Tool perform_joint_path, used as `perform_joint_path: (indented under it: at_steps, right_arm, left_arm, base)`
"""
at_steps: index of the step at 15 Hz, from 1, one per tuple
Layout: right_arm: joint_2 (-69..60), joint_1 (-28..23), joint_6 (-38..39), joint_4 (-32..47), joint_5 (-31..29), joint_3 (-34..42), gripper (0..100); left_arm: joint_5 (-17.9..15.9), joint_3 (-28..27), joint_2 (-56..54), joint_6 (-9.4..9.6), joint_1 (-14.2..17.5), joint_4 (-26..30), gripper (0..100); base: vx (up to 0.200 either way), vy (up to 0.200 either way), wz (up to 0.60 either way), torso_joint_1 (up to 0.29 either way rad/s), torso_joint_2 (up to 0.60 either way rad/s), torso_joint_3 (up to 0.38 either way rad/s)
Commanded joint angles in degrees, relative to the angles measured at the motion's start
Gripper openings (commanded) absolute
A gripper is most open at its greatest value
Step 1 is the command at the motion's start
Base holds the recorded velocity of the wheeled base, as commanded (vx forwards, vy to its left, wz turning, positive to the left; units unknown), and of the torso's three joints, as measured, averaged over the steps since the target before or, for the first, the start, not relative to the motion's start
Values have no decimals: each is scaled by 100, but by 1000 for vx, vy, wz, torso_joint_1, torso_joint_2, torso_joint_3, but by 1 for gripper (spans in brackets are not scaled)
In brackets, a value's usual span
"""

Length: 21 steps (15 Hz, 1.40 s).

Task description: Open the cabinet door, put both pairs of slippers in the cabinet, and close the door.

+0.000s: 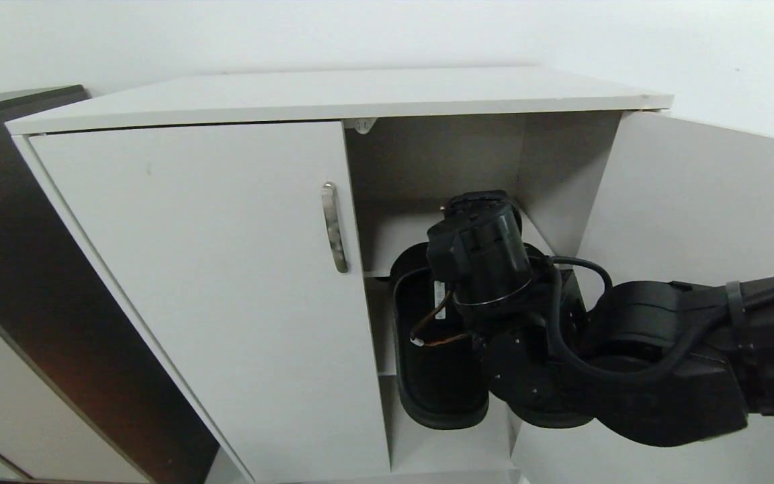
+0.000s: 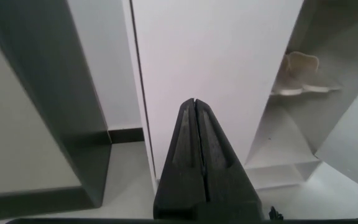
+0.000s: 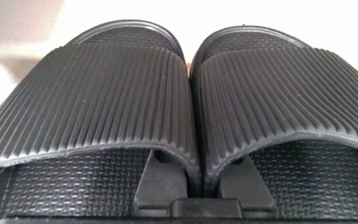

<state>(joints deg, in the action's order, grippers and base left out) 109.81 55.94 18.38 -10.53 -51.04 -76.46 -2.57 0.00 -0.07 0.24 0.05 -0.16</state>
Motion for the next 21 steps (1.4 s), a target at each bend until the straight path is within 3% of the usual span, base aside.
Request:
perform_joint_path:
  at_steps: [1,4,9,17,21]
  right_arm:
    - [-4,-4,-1,-1,-2,-18,0]
    - [-4,-4,-10,-1,-11,-27,0]
    - [40,-92,-142,-124,33,-159,0]
    - [963,-831,-696,-63,367,-1732,0]
    - [1236,-998,-766,-63,481,-2048,0]
  left_arm:
    - [2,0,7,2,4,-2,0]
    - [2,0,7,2,-5,-2,0]
    - [2,0,7,2,4,-2,0]
    - [11,0,7,-24,-5,-2,0]
    - [11,0,7,-24,-5,-2,0]
  base:
    - [200,0,0,2,-2,7]
    - [200,0,0,5,5,4]
    - [0,0,0,0,0,0]
    - [0,0,0,0,0,0]
    - [0,0,0,0,0,0]
